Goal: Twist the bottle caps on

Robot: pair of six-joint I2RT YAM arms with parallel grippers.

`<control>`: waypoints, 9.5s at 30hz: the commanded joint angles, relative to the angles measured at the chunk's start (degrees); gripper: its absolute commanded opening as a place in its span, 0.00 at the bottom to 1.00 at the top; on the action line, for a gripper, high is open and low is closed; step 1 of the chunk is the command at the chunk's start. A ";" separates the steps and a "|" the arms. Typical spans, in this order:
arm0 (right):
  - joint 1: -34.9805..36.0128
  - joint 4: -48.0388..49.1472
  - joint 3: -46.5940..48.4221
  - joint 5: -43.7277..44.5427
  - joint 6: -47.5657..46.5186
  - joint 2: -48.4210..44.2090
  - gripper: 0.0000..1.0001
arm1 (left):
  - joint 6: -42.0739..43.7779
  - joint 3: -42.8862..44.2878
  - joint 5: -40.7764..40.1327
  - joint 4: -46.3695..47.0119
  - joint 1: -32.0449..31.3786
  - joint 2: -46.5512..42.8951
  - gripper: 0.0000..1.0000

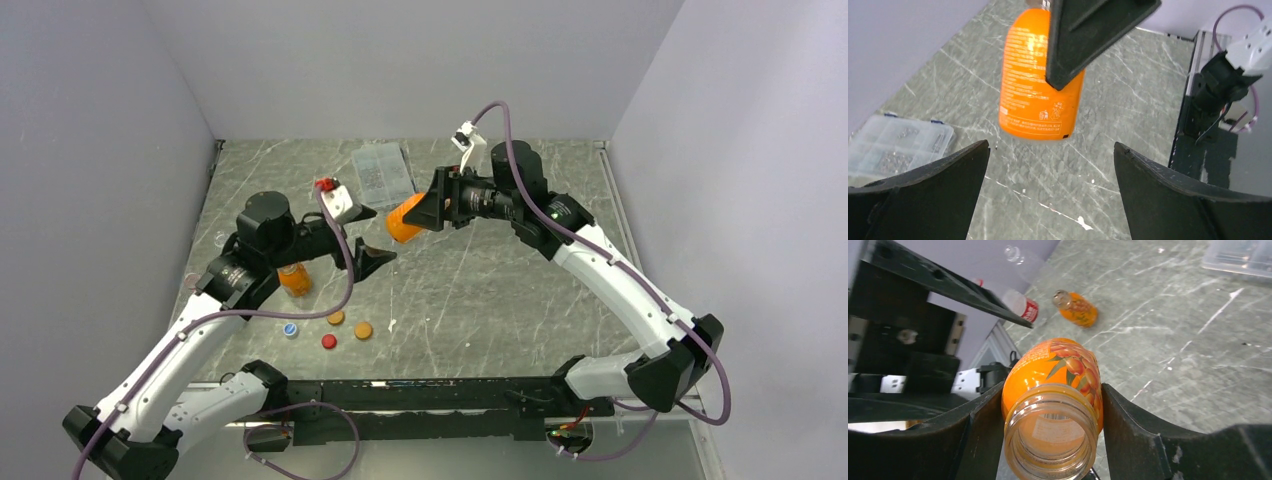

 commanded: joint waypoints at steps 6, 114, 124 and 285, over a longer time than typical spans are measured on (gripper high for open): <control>3.99 1.78 2.54 -3.71 2.18 -0.51 0.44 | 13.42 -4.32 -5.00 8.35 -8.60 0.38 0.99; 25.52 10.12 -15.79 30.45 -3.22 16.73 0.29 | -1.33 5.28 -12.44 -0.96 7.28 -1.09 0.43; 4.26 5.95 -20.25 8.04 -2.54 -8.17 0.30 | 2.91 -2.21 11.74 0.86 6.72 -2.44 0.44; 10.74 -19.50 5.89 -9.81 -26.22 -15.99 0.86 | -23.59 -31.35 21.62 55.63 -11.21 -3.72 0.00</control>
